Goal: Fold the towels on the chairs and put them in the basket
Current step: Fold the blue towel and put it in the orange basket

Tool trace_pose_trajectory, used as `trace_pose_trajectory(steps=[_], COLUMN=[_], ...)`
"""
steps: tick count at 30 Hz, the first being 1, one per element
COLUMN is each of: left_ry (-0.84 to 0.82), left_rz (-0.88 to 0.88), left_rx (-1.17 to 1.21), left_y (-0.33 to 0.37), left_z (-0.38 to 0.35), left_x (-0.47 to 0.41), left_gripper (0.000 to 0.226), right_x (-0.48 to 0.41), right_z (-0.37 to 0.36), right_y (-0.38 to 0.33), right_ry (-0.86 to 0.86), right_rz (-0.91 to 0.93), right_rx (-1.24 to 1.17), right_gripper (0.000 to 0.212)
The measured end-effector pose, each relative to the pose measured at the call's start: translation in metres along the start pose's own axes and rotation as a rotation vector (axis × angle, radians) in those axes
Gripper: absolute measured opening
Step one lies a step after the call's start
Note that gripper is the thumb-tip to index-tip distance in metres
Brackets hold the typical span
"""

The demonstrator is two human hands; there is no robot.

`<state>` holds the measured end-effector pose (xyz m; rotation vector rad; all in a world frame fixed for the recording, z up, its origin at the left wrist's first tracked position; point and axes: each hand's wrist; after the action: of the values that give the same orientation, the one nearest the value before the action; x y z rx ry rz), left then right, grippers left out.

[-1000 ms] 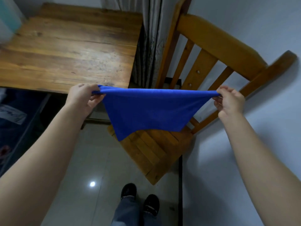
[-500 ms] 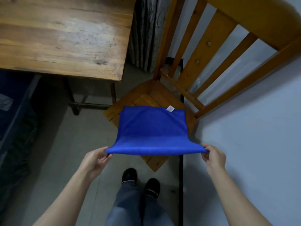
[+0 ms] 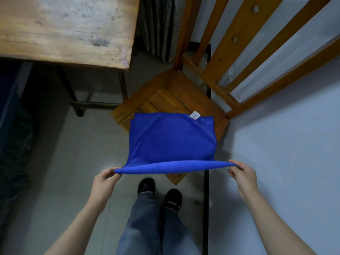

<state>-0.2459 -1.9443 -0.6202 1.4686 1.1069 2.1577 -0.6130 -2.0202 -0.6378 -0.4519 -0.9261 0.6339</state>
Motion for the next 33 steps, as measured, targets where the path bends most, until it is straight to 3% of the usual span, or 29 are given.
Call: trace_pose_trajectory(steps=[4,9,17,24,33], left_ry=[-0.042,-0.043,0.053,0.070,0.116], left_rz=[-0.043,-0.108,-0.177,-0.149,-0.252], left_rx=[0.004,0.077,-0.031,-0.107,-0.124], left_y=[0.013,0.030,0.031,0.026,0.044], left_z=[-0.002,-0.018,-0.039,-0.051,-0.075], left_x=[-0.005,-0.022,-0.061,-0.095,-0.143], left_gripper=[0.016,0.022,0.018,0.016,0.021], right_x=[-0.005,-0.020,-0.048,-0.068,-0.096], right_z=[-0.002,-0.013,-0.031,-0.055,-0.077], right_y=[-0.004,-0.014,-0.026,-0.027,-0.047], right_ry=[0.026,0.029,-0.032,-0.072,0.176], right_rz=[0.042,-0.016,0.152,0.117,0.207], right_rx=[0.063,-0.045,0.200,0.312,0.311], right_gripper=[0.015,0.025,0.010,0.008,0.019])
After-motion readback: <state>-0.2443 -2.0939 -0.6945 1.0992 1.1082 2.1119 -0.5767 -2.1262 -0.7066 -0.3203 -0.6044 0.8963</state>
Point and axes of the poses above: each hand's wrist, its own x-axis away from the middle knuckle, its own z-axis out of the back of the hand, y = z × x, and after that the axes turned 11 degrees about x, right-handed
